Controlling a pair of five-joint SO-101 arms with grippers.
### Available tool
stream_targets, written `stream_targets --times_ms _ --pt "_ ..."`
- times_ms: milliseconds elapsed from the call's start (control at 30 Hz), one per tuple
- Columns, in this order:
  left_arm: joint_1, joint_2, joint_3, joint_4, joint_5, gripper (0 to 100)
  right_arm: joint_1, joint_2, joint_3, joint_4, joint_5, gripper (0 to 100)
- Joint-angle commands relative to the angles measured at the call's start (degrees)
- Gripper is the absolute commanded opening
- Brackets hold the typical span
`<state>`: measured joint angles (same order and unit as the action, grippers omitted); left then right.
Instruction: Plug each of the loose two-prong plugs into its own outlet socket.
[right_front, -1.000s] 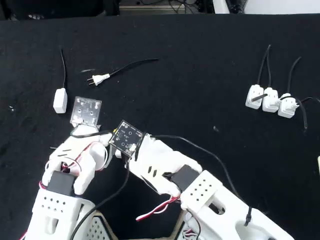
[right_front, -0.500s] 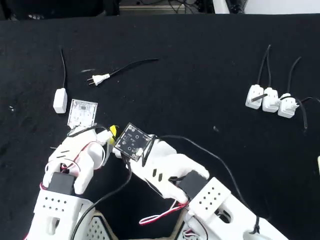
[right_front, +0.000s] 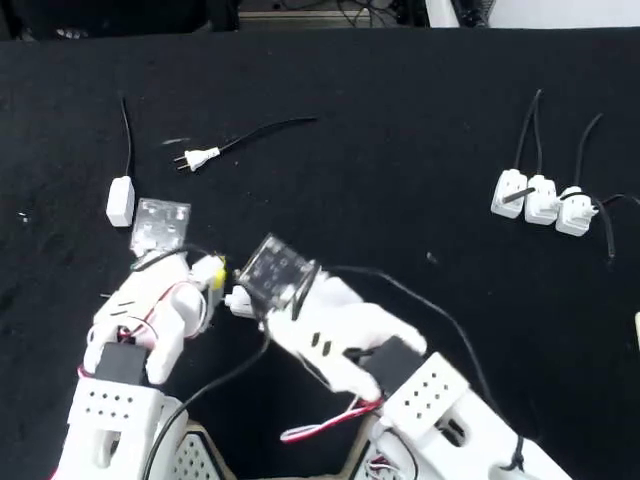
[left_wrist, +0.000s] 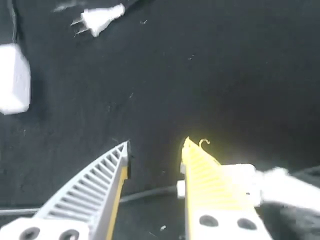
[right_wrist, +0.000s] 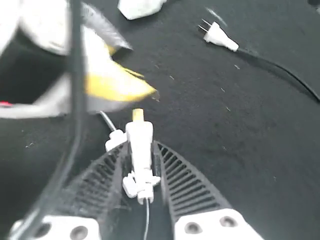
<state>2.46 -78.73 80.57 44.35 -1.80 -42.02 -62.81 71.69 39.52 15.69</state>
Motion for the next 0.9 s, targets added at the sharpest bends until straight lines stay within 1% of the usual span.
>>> stream_targets --times_ms 0,67,133,200,300,367,467,667,767,867 --pt "-4.35 -0.53 -0.48 -0.09 0.0 18 1.76 2.24 -10.07 7.74 -0.53 1.0" --pt "-5.49 -0.53 -0.22 -0.09 2.37 18 1.67 6.99 -13.67 10.37 -1.05 1.0" --pt "-6.73 -0.53 -0.13 -0.09 5.01 18 1.58 12.62 -17.45 13.63 -3.96 1.0" --pt "-7.87 -0.09 -0.13 -0.79 6.15 18 1.49 18.33 -21.41 17.85 -5.63 1.0" --pt "-9.54 0.7 1.1 -4.13 6.68 18 1.41 25.36 -25.54 23.82 -5.71 1.0" --pt "-10.24 3.16 1.45 -6.33 7.56 18 1.41 28.88 -26.51 25.58 -6.07 1.0" --pt "-10.33 11.43 -1.71 -7.21 7.65 18 1.41 32.13 -26.59 25.58 -6.24 1.0" --pt "-10.33 34.55 -11.82 -7.82 7.82 18 1.49 32.92 -26.51 25.49 -6.24 1.0" --pt "-10.33 45.01 -15.08 -11.78 7.82 18 1.67 33.1 -26.07 24.53 -6.24 1.0" --pt "-9.89 52.75 -18.86 -12.57 7.91 18 1.67 33.01 -24.31 21.45 -6.24 1.0"
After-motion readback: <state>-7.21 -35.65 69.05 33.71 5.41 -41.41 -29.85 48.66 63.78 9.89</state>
